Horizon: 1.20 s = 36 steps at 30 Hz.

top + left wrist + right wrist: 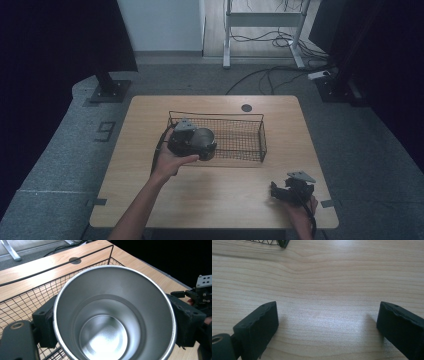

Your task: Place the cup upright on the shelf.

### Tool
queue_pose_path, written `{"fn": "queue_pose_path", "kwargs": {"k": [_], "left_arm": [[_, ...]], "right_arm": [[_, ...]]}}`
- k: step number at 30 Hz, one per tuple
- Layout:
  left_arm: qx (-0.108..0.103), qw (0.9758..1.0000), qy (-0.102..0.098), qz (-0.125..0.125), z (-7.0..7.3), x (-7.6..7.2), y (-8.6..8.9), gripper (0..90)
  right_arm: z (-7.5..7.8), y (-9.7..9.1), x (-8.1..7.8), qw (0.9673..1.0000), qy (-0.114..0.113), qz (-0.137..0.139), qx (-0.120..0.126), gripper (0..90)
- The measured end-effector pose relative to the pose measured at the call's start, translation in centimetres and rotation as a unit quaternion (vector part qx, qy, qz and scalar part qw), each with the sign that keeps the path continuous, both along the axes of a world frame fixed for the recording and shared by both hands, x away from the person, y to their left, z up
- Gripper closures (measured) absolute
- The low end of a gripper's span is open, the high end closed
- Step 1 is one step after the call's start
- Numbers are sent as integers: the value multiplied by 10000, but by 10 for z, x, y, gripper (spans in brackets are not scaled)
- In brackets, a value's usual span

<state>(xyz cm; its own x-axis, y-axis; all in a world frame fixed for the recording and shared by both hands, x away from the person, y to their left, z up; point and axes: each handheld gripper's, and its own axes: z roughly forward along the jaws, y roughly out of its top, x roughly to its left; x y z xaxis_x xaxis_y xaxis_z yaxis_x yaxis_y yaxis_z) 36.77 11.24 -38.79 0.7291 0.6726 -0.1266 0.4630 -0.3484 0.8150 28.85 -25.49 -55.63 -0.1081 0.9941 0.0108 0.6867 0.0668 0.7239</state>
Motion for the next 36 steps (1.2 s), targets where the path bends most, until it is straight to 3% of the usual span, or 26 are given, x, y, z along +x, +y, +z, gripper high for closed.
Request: {"fn": "queue_pose_path", "kwargs": {"k": [20,36], "left_arm": [[-49,9999,125,67,-1,18,3,144],[42,9998,192,103,-6,31,2,144]], "right_arm": [[0,0,0,10000,-9,1,7,38],[0,0,0,10000,-10,5,6,38]]}}
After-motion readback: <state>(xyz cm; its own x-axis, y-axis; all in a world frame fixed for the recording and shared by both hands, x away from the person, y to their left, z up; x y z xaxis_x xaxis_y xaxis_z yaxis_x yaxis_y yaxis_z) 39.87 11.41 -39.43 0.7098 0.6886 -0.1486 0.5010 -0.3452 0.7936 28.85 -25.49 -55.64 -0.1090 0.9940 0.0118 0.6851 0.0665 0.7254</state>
